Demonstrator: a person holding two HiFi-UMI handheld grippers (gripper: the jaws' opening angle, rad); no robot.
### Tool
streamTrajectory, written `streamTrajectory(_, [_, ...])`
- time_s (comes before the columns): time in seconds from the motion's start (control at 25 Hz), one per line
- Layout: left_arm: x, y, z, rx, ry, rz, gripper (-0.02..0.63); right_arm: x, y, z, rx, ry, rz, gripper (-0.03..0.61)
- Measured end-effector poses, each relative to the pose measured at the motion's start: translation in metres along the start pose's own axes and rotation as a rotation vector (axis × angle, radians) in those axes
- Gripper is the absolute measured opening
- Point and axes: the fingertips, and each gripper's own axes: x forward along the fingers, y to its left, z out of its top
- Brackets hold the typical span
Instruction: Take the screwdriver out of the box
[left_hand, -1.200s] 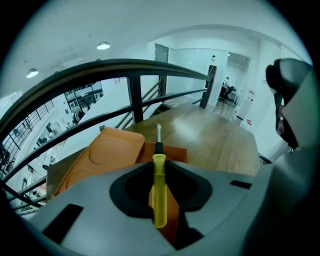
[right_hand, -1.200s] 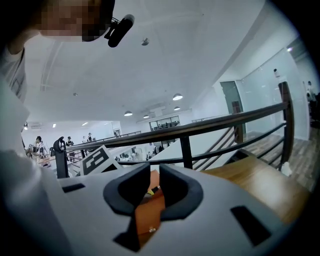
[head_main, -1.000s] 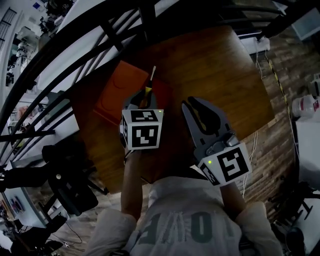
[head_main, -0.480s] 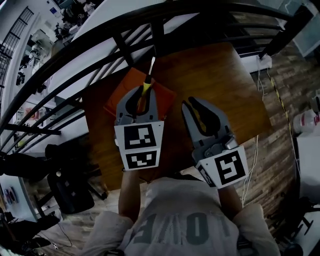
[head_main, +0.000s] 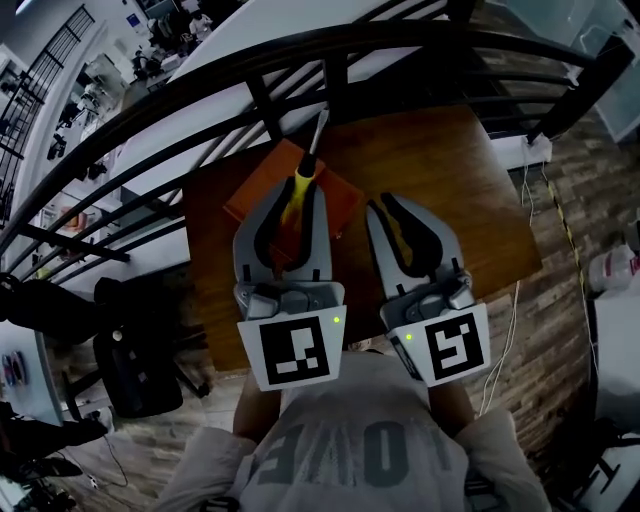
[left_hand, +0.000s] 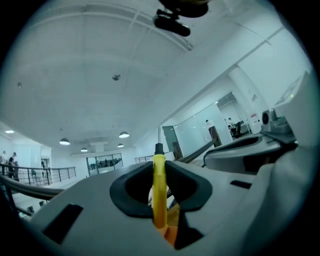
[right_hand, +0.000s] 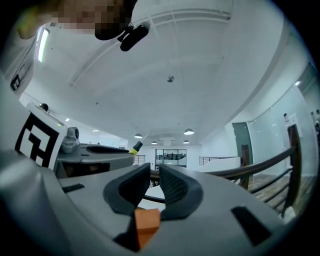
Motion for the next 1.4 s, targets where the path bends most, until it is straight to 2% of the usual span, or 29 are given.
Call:
streamTrajectory(0.08, [-0.011,-0.003,0.002,0.014,-0.020,0.014,0.084,-0.002,0.004,0.006,-0.006,-0.026,0.002,0.061])
streamTrajectory(0.28, [-0.031,-0.005,-0.002,-0.068,-0.054,0.054,0.084,-0.011,0.004,-0.001,0.002,-0.003,-0.009,0.061])
streamTrajectory(0.64, [-0.044,0.003,0.001,-0.112,-0.105,0.101,0.084,-0.012,0.005,-0.006,0.012,0.001,0.013,0.061])
streamTrajectory(1.4, [-0.049,0.018,-0.003,-0.127,-0.103,0.130,0.084,-0.007,0.012,-0.016,0.027,0.037,0.029,0.061])
